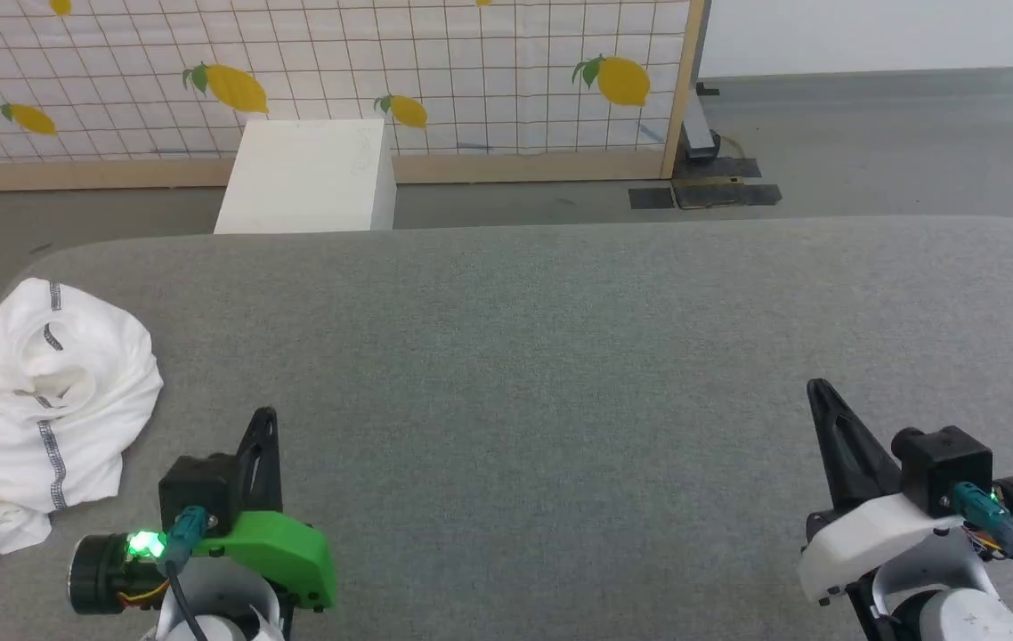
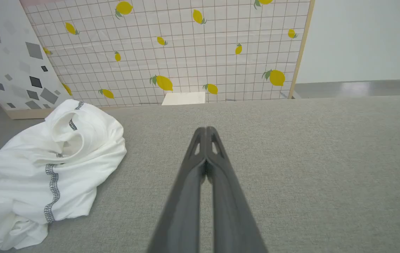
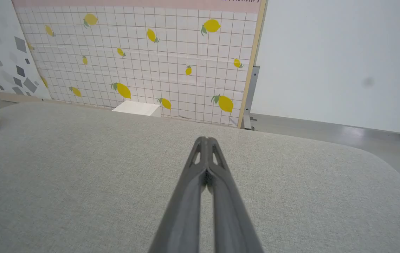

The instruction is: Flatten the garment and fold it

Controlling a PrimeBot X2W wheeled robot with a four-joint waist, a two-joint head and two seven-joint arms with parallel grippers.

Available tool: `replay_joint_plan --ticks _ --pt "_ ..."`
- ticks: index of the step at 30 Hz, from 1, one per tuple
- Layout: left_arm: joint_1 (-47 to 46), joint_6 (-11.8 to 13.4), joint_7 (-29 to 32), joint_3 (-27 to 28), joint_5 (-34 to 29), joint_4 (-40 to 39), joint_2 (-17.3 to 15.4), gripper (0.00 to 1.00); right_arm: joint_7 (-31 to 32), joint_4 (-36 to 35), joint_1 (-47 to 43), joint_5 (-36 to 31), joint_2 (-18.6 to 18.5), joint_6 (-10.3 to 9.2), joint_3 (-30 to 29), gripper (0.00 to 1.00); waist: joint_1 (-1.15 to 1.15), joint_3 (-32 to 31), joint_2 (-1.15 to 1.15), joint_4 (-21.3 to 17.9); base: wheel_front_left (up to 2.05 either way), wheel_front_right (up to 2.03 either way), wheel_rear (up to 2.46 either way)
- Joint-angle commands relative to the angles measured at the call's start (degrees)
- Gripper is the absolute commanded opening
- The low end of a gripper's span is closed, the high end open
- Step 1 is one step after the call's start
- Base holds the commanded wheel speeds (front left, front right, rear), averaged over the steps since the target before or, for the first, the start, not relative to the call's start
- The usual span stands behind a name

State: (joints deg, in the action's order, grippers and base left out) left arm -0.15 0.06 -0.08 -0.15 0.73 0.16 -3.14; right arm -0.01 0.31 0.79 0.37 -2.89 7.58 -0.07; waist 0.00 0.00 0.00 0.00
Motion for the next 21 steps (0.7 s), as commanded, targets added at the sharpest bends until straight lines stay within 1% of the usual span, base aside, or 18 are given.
replay_joint_plan --ticks 1,21 --pt "0.15 -0.06 0.08 0.15 -0.73 -0.16 0.26 0.0 0.01 -0.31 -0.79 -0.37 0.02 -0.09 0.07 0.0 0.0 0.0 0.0 0.0 0.0 0.0 0.0" --pt "0.15 -0.06 0.08 0.15 -0.73 -0.16 0.26 0.0 0.01 -0.31 -0.79 -0.37 0.02 -0.09 0.07 0.0 0.0 0.0 0.0 0.0 0.0 0.0 0.0"
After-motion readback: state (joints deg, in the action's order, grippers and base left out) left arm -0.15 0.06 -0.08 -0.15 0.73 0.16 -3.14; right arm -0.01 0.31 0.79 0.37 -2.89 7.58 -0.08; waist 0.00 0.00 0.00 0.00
